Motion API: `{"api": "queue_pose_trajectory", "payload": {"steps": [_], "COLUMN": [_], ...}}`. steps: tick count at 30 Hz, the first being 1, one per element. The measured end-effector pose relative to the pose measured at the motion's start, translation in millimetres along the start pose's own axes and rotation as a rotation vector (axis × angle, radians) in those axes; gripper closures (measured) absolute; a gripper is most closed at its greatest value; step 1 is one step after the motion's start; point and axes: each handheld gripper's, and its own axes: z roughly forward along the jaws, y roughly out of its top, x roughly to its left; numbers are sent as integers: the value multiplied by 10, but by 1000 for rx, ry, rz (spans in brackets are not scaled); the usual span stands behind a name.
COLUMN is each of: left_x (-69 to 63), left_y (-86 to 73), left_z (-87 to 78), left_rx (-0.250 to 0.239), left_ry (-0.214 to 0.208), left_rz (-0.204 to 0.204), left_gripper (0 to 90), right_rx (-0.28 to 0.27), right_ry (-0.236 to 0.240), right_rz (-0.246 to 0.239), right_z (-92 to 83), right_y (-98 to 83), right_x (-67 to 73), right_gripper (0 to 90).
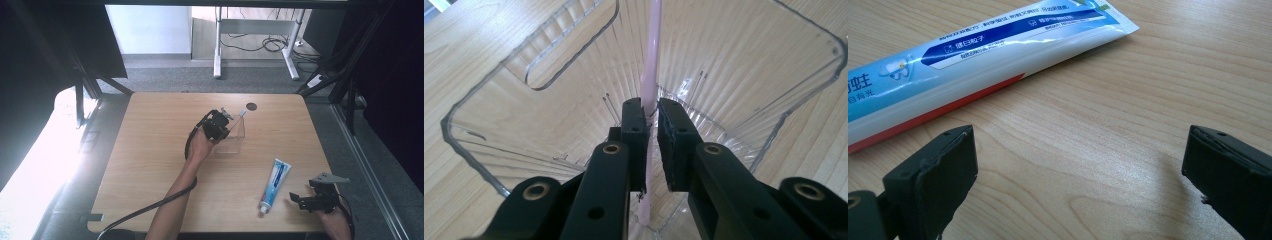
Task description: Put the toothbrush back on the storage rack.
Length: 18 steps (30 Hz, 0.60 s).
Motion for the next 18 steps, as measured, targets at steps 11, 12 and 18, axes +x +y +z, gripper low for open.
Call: {"api": "queue_pose_trajectory", "payload": {"steps": [11, 12, 18], "left_x": [-12, -13, -12], "left_y": [18, 27, 56], "left_z": [-36, -57, -189], "left_rx": [-26, -28, -59], "left_ry": [-13, -12, 2], "left_rz": [-14, -11, -18], "left_gripper": [731, 711, 557], "right_rx": [-3, -4, -6], "right_ry": [-1, -1, -1], "right_rz": [1, 2, 0], "right_z": [-6, -8, -13], "right_y": [0, 0, 1], "right_x": [-3, -4, -3], "right_gripper": [15, 15, 15]}}
